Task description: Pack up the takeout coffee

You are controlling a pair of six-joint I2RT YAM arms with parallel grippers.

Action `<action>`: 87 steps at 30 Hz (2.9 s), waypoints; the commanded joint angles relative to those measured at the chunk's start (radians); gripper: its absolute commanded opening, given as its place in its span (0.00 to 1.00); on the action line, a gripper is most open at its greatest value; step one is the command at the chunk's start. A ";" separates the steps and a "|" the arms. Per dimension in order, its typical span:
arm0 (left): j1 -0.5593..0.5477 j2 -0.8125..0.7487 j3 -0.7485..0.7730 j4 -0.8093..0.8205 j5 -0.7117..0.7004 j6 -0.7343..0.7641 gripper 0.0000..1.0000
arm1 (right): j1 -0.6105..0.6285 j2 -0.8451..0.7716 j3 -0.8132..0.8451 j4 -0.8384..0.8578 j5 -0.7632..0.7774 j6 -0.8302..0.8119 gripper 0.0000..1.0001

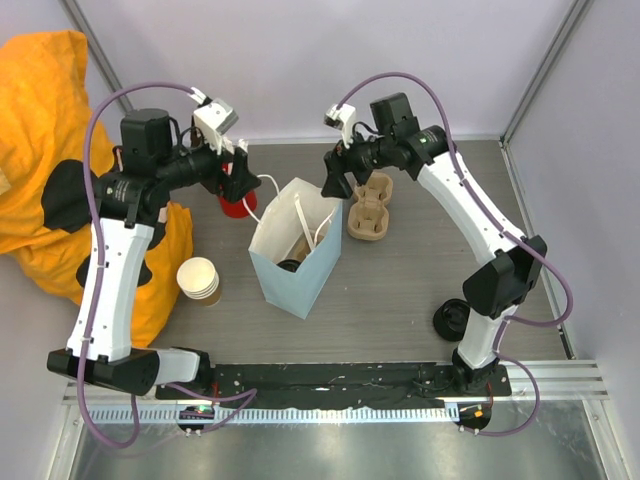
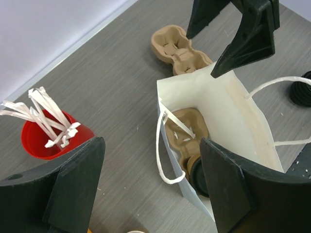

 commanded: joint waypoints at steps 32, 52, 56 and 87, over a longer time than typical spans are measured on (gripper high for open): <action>-0.002 0.011 -0.031 -0.105 0.016 0.076 0.45 | -0.051 -0.236 0.005 -0.436 -0.539 -0.879 0.74; -0.002 0.006 -0.020 -0.116 0.017 0.082 0.23 | 0.051 -0.144 0.076 -0.336 -0.462 -0.733 0.35; -0.002 0.011 -0.013 -0.120 0.011 0.091 0.17 | 0.054 -0.152 0.068 -0.335 -0.458 -0.727 0.15; -0.104 0.144 0.066 0.011 -0.141 0.104 0.00 | 0.112 -0.251 0.041 -0.389 -0.390 -0.644 0.08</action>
